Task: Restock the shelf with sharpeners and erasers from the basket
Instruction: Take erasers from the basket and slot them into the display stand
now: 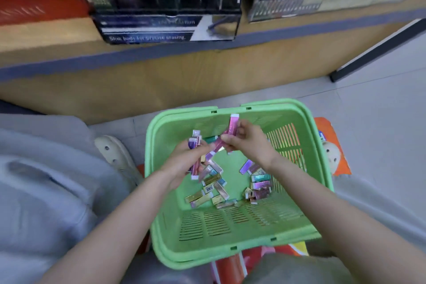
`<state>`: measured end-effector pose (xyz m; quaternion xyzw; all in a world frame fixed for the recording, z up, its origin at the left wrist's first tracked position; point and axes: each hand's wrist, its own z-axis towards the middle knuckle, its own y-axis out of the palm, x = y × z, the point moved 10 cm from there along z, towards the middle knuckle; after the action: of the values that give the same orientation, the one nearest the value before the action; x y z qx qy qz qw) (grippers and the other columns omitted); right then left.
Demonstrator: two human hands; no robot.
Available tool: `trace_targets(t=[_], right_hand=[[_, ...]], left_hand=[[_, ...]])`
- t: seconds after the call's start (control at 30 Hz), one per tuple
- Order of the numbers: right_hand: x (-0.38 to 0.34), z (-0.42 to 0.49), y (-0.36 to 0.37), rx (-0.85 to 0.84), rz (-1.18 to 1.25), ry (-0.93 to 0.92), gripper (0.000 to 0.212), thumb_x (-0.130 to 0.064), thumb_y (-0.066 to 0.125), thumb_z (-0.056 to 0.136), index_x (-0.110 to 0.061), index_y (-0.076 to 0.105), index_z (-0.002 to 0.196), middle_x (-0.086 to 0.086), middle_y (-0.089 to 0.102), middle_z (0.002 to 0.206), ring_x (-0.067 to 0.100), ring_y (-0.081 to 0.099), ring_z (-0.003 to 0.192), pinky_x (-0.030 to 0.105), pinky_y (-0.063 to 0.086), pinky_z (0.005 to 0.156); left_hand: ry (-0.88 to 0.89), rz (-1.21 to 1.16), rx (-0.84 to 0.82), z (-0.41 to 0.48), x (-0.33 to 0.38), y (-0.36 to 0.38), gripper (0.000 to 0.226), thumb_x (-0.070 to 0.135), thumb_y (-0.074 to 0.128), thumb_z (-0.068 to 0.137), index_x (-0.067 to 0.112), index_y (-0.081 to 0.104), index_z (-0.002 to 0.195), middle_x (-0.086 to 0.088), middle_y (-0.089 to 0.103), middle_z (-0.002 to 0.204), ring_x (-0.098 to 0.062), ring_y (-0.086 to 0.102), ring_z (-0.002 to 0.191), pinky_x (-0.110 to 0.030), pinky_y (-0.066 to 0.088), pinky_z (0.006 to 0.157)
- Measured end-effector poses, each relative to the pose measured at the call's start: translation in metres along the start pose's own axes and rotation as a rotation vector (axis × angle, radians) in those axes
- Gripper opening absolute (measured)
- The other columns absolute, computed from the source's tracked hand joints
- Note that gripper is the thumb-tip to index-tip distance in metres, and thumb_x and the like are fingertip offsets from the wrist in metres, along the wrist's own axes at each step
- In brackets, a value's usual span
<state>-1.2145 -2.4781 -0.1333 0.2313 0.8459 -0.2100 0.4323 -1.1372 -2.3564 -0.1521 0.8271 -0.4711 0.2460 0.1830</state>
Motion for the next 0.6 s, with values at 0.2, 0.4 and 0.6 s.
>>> trace_targets(t=[0.2, 0.4, 0.6], right_hand=[[-0.062, -0.039, 0.005, 0.037, -0.041, -0.143, 0.002, -0.009, 0.058, 0.091, -0.008, 0.058, 0.090, 0.001, 0.069, 0.070, 0.010, 0.065, 0.060, 0.024, 0.056, 0.064], [-0.136, -0.075, -0.006, 0.199, -0.189, -0.310, 0.027, -0.021, 0.038, 0.101, -0.012, 0.063, 0.094, -0.004, 0.060, 0.072, 0.006, 0.052, 0.062, 0.019, 0.045, 0.062], [-0.186, -0.097, 0.019, 0.092, -0.269, -0.408, 0.017, -0.021, 0.045, 0.098, -0.016, 0.060, 0.091, -0.007, 0.065, 0.072, 0.006, 0.059, 0.070, 0.018, 0.045, 0.069]], left_hand=[[0.150, 0.129, -0.104, -0.044, 0.045, 0.001, 0.015, 0.019, 0.074, 0.080, 0.014, 0.063, 0.088, -0.001, 0.065, 0.073, -0.007, 0.053, 0.050, -0.017, 0.043, 0.045], [0.310, -0.001, -0.066, -0.092, 0.097, -0.020, 0.013, 0.017, 0.074, 0.079, 0.016, 0.064, 0.087, -0.002, 0.064, 0.065, -0.014, 0.053, 0.053, -0.021, 0.041, 0.047], [0.491, -0.050, 0.009, -0.137, 0.154, -0.051, 0.011, 0.020, 0.074, 0.080, 0.019, 0.065, 0.085, -0.006, 0.067, 0.073, -0.013, 0.053, 0.055, -0.022, 0.039, 0.046]])
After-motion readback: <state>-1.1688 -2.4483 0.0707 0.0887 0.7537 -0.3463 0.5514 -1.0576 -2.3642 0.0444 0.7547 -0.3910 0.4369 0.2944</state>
